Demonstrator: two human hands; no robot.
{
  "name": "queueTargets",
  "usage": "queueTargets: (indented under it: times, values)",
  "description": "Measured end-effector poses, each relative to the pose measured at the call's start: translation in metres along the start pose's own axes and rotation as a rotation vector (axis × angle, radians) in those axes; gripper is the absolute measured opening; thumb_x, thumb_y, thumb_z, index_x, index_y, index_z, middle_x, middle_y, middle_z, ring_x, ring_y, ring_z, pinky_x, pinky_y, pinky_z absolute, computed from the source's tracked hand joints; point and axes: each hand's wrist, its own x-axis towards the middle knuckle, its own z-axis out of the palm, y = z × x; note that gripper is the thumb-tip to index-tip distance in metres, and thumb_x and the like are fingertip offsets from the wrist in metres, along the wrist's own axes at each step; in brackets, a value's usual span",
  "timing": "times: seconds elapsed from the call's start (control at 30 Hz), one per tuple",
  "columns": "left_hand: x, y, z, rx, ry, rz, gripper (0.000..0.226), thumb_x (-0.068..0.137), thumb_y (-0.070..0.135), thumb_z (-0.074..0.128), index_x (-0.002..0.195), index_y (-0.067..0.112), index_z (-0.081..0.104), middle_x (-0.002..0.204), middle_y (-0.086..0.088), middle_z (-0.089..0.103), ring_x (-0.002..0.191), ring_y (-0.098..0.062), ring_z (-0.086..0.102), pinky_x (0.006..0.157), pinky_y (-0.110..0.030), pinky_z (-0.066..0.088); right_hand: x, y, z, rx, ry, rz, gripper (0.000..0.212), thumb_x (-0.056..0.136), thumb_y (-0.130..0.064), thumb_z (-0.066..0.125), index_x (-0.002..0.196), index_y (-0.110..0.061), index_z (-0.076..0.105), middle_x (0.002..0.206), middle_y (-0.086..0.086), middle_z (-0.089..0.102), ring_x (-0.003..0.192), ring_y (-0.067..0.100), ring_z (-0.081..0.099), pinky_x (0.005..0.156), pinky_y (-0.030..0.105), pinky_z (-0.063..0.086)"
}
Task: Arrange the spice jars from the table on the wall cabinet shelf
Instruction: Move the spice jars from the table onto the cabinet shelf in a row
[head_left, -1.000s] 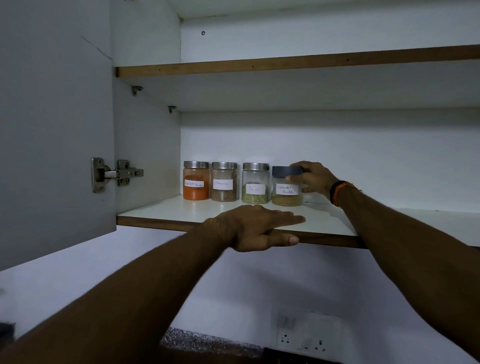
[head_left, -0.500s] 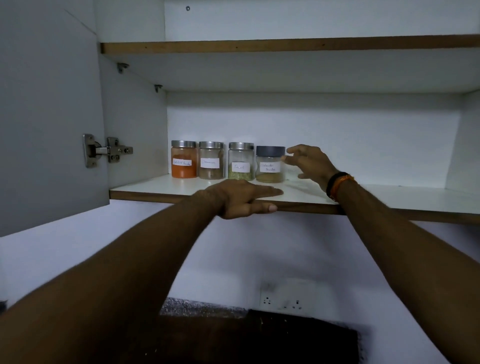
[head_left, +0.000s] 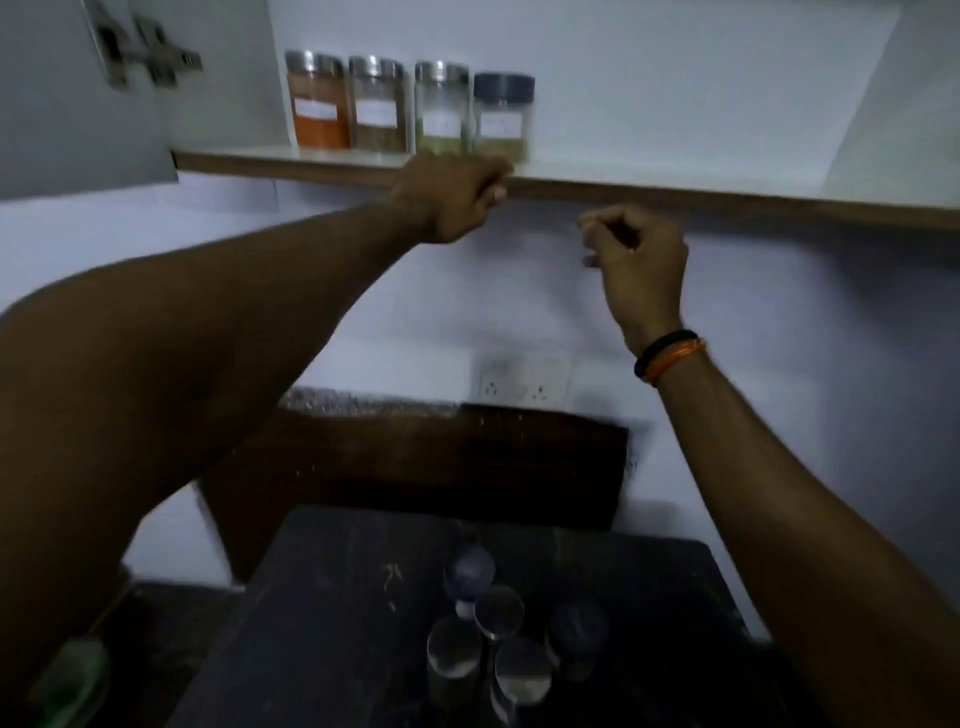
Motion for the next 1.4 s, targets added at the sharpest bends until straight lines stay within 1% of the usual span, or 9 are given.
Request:
queueTargets:
  times: [0.13, 0.23, 0.33, 0.47, 0.6, 0.77, 0.9, 1.2, 1.4]
  values:
    - [-0.017, 0.028, 0.021, 0.062, 0.153, -0.109, 0.060, 0.084, 0.032, 0.051, 0.142, 0.015, 0.042, 0.144, -0.013, 0.047, 0.134, -0.036, 0.042, 0.114, -0.048, 0.024, -0.079, 0.047, 0.001, -0.135, -0.207, 0.088, 0.013, 0.092, -0.009, 0.066, 0.090, -0.010, 0.079, 0.084, 0.000, 0.075, 0.080, 0.017, 0.071, 0.079, 0.042, 0.062]
    - [-0.045, 0.051, 0.047, -0.106, 0.226, -0.011, 0.073, 0.084, 0.033, 0.052, 0.151, 0.009, 0.034, 0.158, -0.017, 0.031, 0.145, -0.038, 0.030, 0.117, -0.047, 0.023, -0.143, 0.081, -0.004, -0.299, -0.430, 0.168, 0.011, 0.093, -0.016, 0.070, 0.092, -0.013, 0.080, 0.088, -0.003, 0.077, 0.082, 0.011, 0.071, 0.081, 0.031, 0.059]
    - [-0.088, 0.069, 0.088, -0.312, 0.008, 0.127, 0.074, 0.089, 0.021, 0.059, 0.155, 0.008, 0.028, 0.162, -0.018, 0.025, 0.147, -0.035, 0.029, 0.116, -0.044, 0.024, -0.199, 0.108, -0.011, -0.386, -0.599, 0.316, 0.013, 0.094, -0.016, 0.068, 0.094, -0.012, 0.080, 0.092, -0.001, 0.077, 0.086, 0.011, 0.071, 0.082, 0.029, 0.056]
    - [-0.163, 0.094, 0.148, -0.501, -0.355, 0.041, 0.067, 0.091, 0.010, 0.059, 0.152, 0.009, 0.034, 0.155, -0.016, 0.038, 0.142, -0.029, 0.037, 0.118, -0.040, 0.030, -0.258, 0.135, -0.014, -0.529, -0.750, 0.503, 0.020, 0.095, -0.016, 0.062, 0.092, 0.000, 0.074, 0.093, 0.017, 0.074, 0.090, 0.033, 0.069, 0.083, 0.047, 0.056]
    - [-0.239, 0.114, 0.204, -0.578, -0.612, -0.091, 0.062, 0.090, 0.008, 0.061, 0.149, 0.010, 0.040, 0.145, -0.015, 0.048, 0.133, -0.029, 0.047, 0.111, -0.043, 0.040, -0.312, 0.153, -0.016, -0.635, -0.788, 0.562, 0.027, 0.099, -0.020, 0.052, 0.097, -0.008, 0.076, 0.103, 0.012, 0.073, 0.096, 0.028, 0.067, 0.090, 0.043, 0.053]
    - [-0.310, 0.141, 0.245, -0.690, -0.752, -0.256, 0.057, 0.091, 0.007, 0.058, 0.146, 0.011, 0.043, 0.146, -0.012, 0.049, 0.134, -0.027, 0.047, 0.110, -0.039, 0.040, -0.367, 0.165, -0.021, -0.671, -0.819, 0.533, 0.024, 0.092, -0.019, 0.062, 0.110, -0.008, 0.074, 0.115, 0.012, 0.070, 0.112, 0.028, 0.061, 0.100, 0.035, 0.043]
    - [-0.332, 0.148, 0.259, -0.714, -0.775, -0.301, 0.052, 0.093, 0.007, 0.057, 0.143, 0.012, 0.046, 0.138, -0.011, 0.055, 0.125, -0.026, 0.055, 0.105, -0.039, 0.046, -0.391, 0.174, -0.016, -0.743, -0.867, 0.517, 0.054, 0.087, -0.034, 0.069, 0.136, -0.014, 0.058, 0.135, 0.010, 0.056, 0.129, 0.028, 0.048, 0.110, 0.037, 0.036]
    - [-0.339, 0.141, 0.272, -0.704, -0.774, -0.318, 0.044, 0.094, 0.012, 0.059, 0.137, 0.014, 0.049, 0.131, -0.009, 0.058, 0.120, -0.023, 0.057, 0.099, -0.032, 0.044, -0.413, 0.186, 0.004, -0.757, -0.783, 0.716, 0.100, 0.075, -0.054, 0.079, 0.154, -0.017, 0.030, 0.150, 0.010, 0.039, 0.136, 0.030, 0.041, 0.109, 0.039, 0.040]
    - [-0.339, 0.142, 0.278, -0.776, -0.732, -0.356, 0.037, 0.095, 0.009, 0.055, 0.132, 0.013, 0.052, 0.119, -0.007, 0.063, 0.104, -0.016, 0.061, 0.090, -0.031, 0.050, -0.414, 0.192, 0.012, -0.672, -0.666, 0.803, 0.085, 0.075, -0.043, 0.082, 0.145, -0.018, 0.040, 0.141, 0.012, 0.049, 0.128, 0.031, 0.050, 0.100, 0.039, 0.048]
